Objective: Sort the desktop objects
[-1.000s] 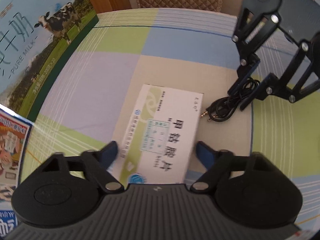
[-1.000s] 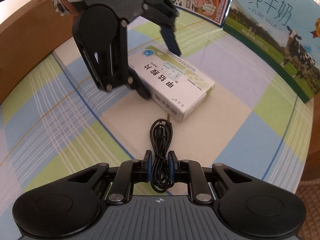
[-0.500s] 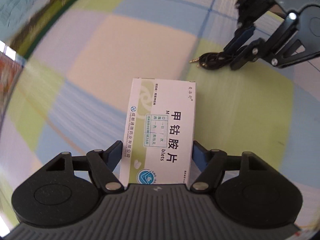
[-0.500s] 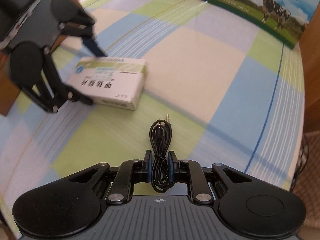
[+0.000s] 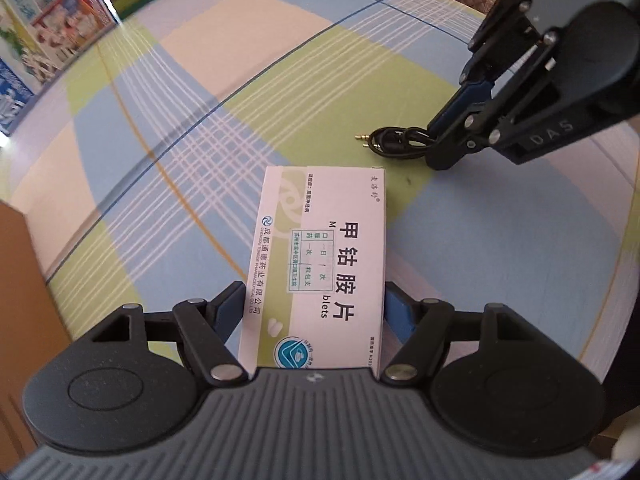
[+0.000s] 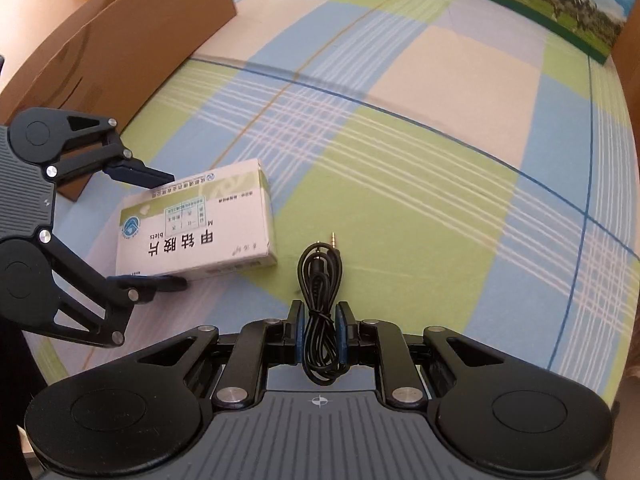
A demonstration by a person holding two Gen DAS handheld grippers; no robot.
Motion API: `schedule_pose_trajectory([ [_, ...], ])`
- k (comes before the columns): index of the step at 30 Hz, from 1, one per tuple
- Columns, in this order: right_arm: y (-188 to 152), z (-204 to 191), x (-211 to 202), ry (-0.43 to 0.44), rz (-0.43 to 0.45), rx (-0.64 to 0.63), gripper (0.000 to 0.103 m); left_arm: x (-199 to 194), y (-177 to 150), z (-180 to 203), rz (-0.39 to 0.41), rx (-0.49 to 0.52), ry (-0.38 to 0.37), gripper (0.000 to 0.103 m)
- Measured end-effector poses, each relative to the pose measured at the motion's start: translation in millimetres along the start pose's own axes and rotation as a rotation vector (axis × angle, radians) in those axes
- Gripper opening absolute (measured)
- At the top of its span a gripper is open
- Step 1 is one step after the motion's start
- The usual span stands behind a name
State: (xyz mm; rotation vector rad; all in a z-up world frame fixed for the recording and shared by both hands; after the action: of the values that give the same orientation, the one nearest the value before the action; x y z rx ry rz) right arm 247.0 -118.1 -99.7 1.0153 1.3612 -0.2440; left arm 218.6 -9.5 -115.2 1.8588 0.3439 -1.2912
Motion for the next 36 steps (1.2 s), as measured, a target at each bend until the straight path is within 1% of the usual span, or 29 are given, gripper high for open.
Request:
schedule_pose_trajectory([
  [3, -13.8, -8.9, -1.6, -0.027, 0.031, -0.002, 0.013, -9.8, -18.2, -1.2, 0.057, -0.050, -0.005, 0.069],
  [7, -22.6, -11.6, 1.4, -0.064, 0.077, 0.034, 0.014, -15.1, -29.6, -4.7, 0.130, -0.099, -0.001, 0.074],
  [12, -31.6, -11.5, 1.0, -0.101, 0.153, 0.083, 0.023, -14.6, -35.0, -8.4, 0.200, -0.139, 0.006, 0.076],
  [16, -32.9, -14.6, 0.4, -0.129, 0.164, 0.054, 0.027, -11.7, -37.9, -10.6, 0.229, -0.174, -0.012, 0.076],
  [18, -32.7, -19.8, 2.0, -0.134, 0.165, 0.026, 0.029, -11.0, -38.1, -10.4, 0.239, -0.177, -0.018, 0.076],
  [21, -33.8, -25.3, 3.2, -0.131, 0.167, 0.003, 0.029, -9.6, -37.1, -10.5, 0.246, -0.177, -0.022, 0.074],
  [29, -33.3, -24.3, 6.2, -0.142, 0.192, 0.024, 0.029, -6.7, -35.9, -14.5, 0.253, -0.207, -0.028, 0.074],
  [32, -32.4, -23.8, 6.1, -0.147, 0.194, 0.029, 0.029, -5.2, -33.7, -14.4, 0.258, -0.215, -0.033, 0.070],
  [36, -31.9, -23.8, 6.4, -0.149, 0.193, 0.033, 0.028, -5.0, -32.3, -12.1, 0.266, -0.207, -0.031, 0.069],
])
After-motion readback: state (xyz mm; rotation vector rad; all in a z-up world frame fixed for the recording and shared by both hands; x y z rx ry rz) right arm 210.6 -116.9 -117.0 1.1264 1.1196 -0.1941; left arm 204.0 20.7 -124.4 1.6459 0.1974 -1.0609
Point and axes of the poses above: each gripper's, at about its wrist camera, not at the fingertips, and x roughly the way its jaws point, z to its right, y to its top, the point moved 1 cm from there along x, roughly the way its jaws point, and after that the axes turned 7 degrees about z, right-handed, at the moved point
